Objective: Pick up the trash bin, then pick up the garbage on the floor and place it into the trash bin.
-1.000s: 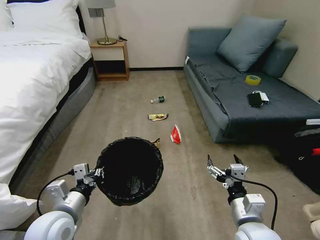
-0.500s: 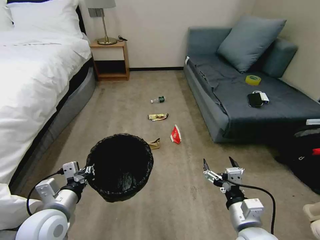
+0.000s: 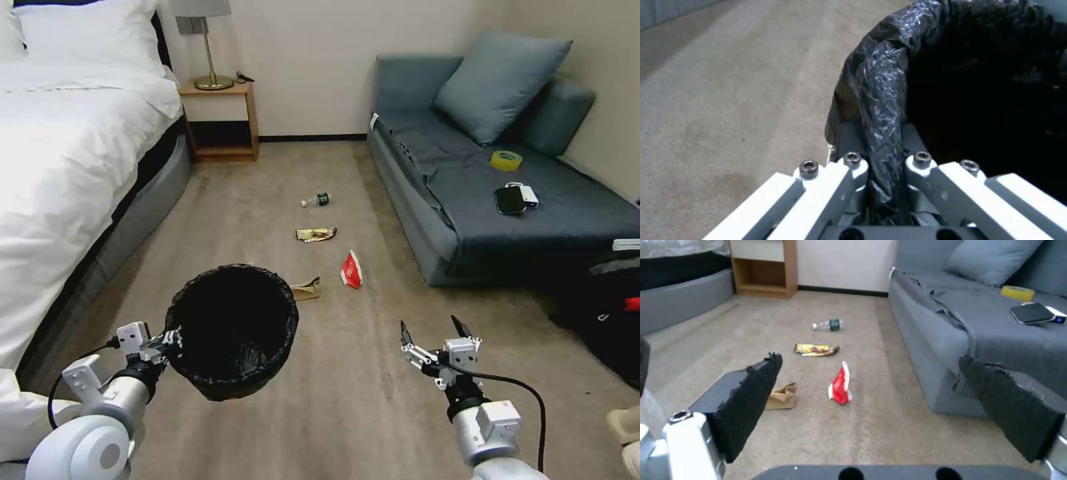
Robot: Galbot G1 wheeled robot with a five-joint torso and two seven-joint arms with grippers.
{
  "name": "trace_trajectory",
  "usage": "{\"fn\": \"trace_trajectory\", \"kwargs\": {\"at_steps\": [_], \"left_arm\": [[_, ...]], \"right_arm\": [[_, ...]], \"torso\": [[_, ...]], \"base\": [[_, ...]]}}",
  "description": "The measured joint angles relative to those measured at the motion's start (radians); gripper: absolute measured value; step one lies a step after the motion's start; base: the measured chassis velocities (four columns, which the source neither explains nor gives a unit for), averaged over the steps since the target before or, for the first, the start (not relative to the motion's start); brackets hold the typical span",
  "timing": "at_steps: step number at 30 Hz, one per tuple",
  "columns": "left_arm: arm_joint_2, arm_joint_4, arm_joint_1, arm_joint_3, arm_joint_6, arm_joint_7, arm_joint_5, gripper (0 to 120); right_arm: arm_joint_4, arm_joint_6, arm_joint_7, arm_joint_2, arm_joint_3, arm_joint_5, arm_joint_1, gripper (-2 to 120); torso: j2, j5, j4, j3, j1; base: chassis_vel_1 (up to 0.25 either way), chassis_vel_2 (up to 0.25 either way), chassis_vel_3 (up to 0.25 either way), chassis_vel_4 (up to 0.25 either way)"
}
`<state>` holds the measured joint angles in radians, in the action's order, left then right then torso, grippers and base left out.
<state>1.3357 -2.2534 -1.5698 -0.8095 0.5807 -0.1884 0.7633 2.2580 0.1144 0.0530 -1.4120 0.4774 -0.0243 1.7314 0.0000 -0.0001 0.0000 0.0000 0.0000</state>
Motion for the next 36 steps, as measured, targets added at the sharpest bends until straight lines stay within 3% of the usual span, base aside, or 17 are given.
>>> {"fn": "trace_trajectory", "kwargs": {"at_steps": [21,36], "left_arm": [[-0.014,0.013,0.025,-0.039,0.0,-0.005,0.009,4],[-0.018,0.017,0.035,-0.041,0.0,-0.005,0.014,4]], "right_arm": [[-0.014,-0.003,0.001,0.001,-0.003,0.002,-0.004,100],[-0.018,0.009,0.001,-0.001,-0.006,0.002,-0.009,100]], "torso": [[0.0,0.0,0.0,0.0,0.0],[0.0,0.0001,-0.0001,0.0,0.0]], "base": [[-0.044,0.045,0.048,-0.05],[-0.046,0.048,0.046,-0.048]]}}
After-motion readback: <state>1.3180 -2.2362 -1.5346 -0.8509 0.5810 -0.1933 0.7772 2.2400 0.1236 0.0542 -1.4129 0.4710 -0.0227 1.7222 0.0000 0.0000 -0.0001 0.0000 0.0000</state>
